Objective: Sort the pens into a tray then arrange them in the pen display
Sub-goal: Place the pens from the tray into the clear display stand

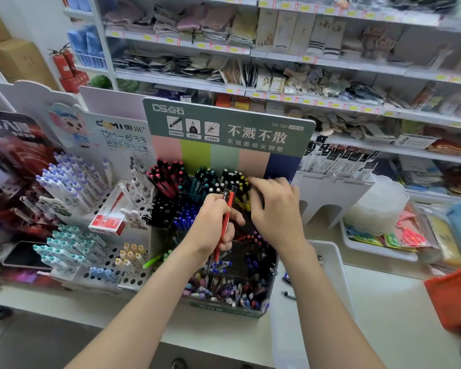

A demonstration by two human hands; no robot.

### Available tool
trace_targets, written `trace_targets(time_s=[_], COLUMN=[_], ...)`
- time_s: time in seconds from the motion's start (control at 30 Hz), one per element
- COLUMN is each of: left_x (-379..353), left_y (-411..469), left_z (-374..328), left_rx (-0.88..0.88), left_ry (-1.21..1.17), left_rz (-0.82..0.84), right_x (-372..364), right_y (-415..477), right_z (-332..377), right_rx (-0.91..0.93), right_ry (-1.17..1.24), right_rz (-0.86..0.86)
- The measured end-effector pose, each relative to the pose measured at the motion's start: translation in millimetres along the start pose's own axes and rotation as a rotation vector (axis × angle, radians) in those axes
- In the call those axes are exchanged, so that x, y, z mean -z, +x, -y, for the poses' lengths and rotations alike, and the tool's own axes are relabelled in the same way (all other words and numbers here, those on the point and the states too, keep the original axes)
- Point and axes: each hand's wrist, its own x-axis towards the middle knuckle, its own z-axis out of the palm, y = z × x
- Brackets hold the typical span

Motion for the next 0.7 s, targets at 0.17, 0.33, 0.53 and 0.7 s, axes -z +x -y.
trace_targets(time_s=[0.17,0.33,0.53,0.7], left_x=[8.1,12.5,20.4,19.3], left_y=[-12.6,-23.5,-25.9,-28.4], left_z=[4.2,9.3,21.9,26.2], left_rx=[0.008,-0.006,0.019,-0.017], left_ry=[0.040,0.130,0.196,0.213], left_rz=[0.072,0.077,-0.013,-0.050], right_x=[14.2,9.4,21.1,-1.0], right_y=[-22.7,-39.3,-42.9,-64.5], right_z=[34.6,40.2,40.1,20.0], right_rx=[-0.217,-0.376,-0.543,-0.310], right_ry=[0.481,0.659,0.833,0.500], right_rz=[-0.017,0.151,-0.447,-0.250])
